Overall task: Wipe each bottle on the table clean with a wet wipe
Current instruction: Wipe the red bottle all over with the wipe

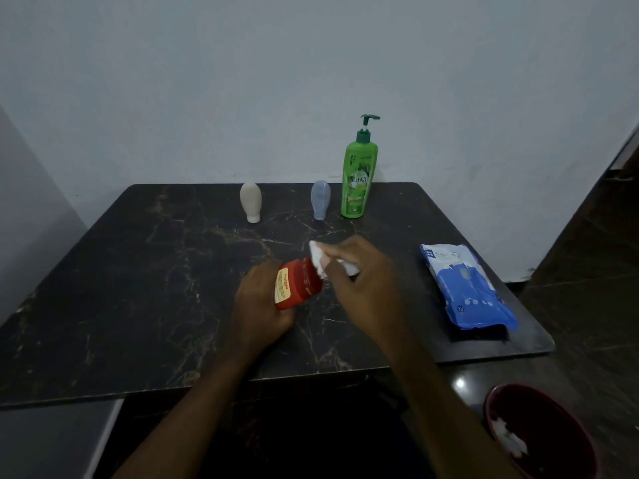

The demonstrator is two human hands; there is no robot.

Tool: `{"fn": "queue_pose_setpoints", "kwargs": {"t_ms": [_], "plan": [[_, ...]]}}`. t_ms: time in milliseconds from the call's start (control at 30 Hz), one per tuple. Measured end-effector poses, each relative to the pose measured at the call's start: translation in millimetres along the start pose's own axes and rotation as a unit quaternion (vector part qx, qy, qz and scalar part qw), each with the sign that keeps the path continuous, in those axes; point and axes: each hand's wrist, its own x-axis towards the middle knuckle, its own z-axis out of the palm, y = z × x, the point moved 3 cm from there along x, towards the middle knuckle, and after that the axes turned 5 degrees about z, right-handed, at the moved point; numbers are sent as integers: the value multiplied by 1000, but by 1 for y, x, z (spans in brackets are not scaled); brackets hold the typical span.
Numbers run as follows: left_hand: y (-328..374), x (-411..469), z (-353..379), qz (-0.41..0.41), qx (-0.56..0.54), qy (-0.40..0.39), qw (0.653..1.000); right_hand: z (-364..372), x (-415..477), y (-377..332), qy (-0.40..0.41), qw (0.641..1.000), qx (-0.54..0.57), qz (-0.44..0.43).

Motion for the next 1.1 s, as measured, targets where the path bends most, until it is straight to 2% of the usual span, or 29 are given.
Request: {"fn": "queue_pose_setpoints", "kwargs": {"t_ms": [133, 233, 300, 400, 467, 600, 700, 800, 867, 967, 1100], "plan": [[-5, -1, 0, -2, 4, -5, 1000, 17, -16, -16, 19, 999, -15, -43], [-3, -2, -1, -7, -4, 4, 1000, 14, -36, -13, 2, 996, -14, -88], [-1, 0, -1, 2, 1, -1, 1000, 8, -42, -5, 2, 998, -24, -60], [-1, 2, -1, 12, 1, 6, 1000, -3, -36, 14, 42, 997, -59, 26], [-1, 2, -1, 7, -2, 4, 1000, -7, -26, 18, 53, 996, -39, 65], [-1, 0, 1, 5, 8, -10, 1000, 1, -13, 3, 10, 1000, -6, 5], [-2, 0, 1, -10, 9, -14, 1000, 14, -15, -3, -6, 997, -77, -30], [-1, 1, 0, -8, 17, -13, 1000, 15, -26, -1, 41, 994, -105, -1], [-1, 1, -1, -8, 9, 4, 1000, 16, -37, -1, 36, 995, -94, 1], [1, 2, -2, -4, 4, 9, 1000, 12, -47, -3, 3, 999, -31, 29], [2, 1, -2, -13, 0, 6, 1000, -1, -29, 0, 37, 995, 39, 88]]}}
